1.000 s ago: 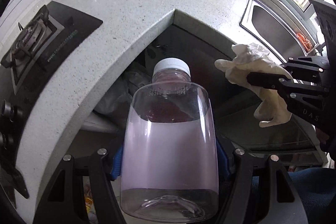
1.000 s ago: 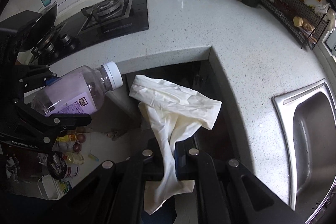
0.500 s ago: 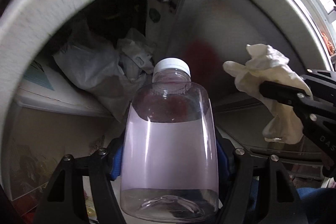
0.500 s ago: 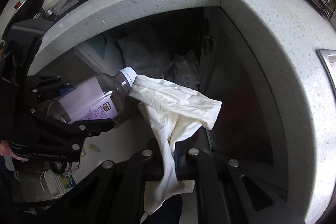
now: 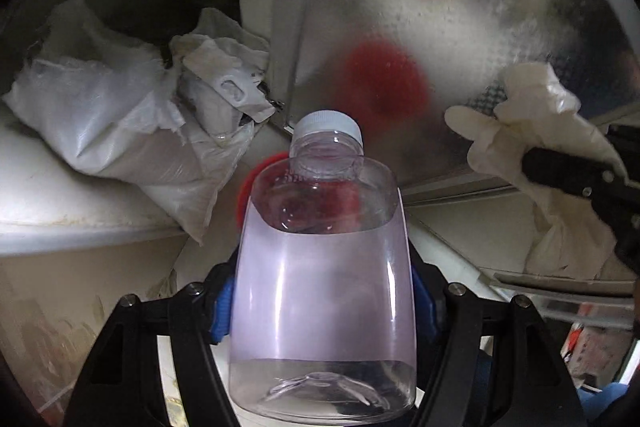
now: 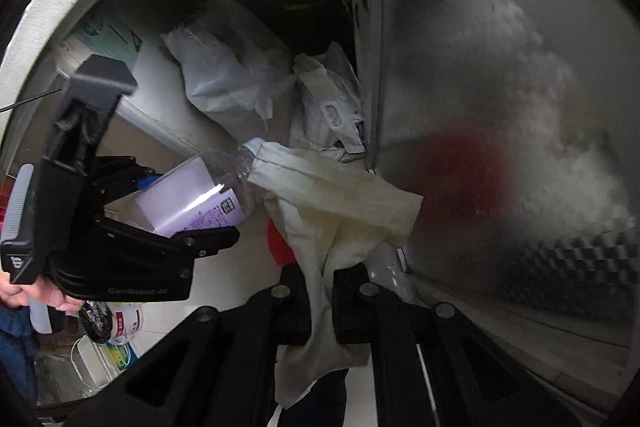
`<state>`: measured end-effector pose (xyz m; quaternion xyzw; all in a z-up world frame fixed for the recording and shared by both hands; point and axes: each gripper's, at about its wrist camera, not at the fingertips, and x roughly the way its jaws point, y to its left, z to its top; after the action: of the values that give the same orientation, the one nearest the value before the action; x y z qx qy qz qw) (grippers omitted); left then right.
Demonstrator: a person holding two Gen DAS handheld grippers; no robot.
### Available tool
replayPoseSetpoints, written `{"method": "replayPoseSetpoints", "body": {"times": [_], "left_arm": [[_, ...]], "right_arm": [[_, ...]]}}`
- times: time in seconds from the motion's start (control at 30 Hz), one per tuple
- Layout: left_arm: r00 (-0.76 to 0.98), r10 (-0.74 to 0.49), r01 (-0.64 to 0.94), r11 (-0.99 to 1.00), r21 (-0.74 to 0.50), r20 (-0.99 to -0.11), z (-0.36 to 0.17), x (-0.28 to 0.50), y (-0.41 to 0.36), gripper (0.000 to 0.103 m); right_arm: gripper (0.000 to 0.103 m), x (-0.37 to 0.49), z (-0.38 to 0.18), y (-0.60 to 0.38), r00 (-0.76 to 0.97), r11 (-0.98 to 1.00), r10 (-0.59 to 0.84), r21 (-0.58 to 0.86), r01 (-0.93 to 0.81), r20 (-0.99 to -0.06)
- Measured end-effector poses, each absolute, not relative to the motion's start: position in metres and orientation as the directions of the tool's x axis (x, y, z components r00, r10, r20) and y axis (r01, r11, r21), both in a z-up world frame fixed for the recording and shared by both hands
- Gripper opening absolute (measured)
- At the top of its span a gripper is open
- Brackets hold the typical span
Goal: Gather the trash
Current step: 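Carry the bottle and gloves with both tools down to the red bin, then open both tools over the red bin, dropping bottle and gloves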
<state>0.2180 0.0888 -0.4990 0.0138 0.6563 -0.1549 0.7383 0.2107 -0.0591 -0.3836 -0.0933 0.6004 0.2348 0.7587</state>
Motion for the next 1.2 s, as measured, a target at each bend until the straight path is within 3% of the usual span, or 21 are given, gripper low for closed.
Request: {"method": "replayPoseSetpoints", "body": {"times": [0.33,0.4,0.57,0.63,0.67,1.2], "left_arm": [[0.061,-0.195,0.279,0.945,-0.170,-0.979,-0.516,0.221,0.085,0.068],[0.056,-0.212,0.269,0.944,-0.190,-0.976,-0.515,0.222,0.088,0.089],[0.088,-0.238,0.267,0.941,-0.207,-0.967,-0.506,0.222,0.092,0.090],[0.096,-0.222,0.263,0.946,-0.190,-0.970,-0.503,0.221,0.094,0.095],[0.100,-0.219,0.259,0.948,-0.187,-0.970,-0.502,0.221,0.095,0.103],[0.155,-0.159,0.118,0.983,-0.141,-0.975,-0.480,0.190,0.139,0.103]], "right_arm": [[0.005,0.195,-0.390,-0.078,0.165,0.885,0.260,0.166,-0.435,-0.951],[0.005,0.193,-0.390,-0.080,0.164,0.886,0.260,0.168,-0.433,-0.952],[0.005,0.194,-0.394,-0.081,0.158,0.885,0.261,0.170,-0.434,-0.952],[0.005,0.194,-0.394,-0.081,0.155,0.882,0.260,0.169,-0.440,-0.953],[0.005,0.194,-0.394,-0.080,0.154,0.881,0.258,0.168,-0.441,-0.954],[0.005,0.194,-0.412,-0.045,0.102,0.822,0.270,0.174,-0.542,-0.957]]}}
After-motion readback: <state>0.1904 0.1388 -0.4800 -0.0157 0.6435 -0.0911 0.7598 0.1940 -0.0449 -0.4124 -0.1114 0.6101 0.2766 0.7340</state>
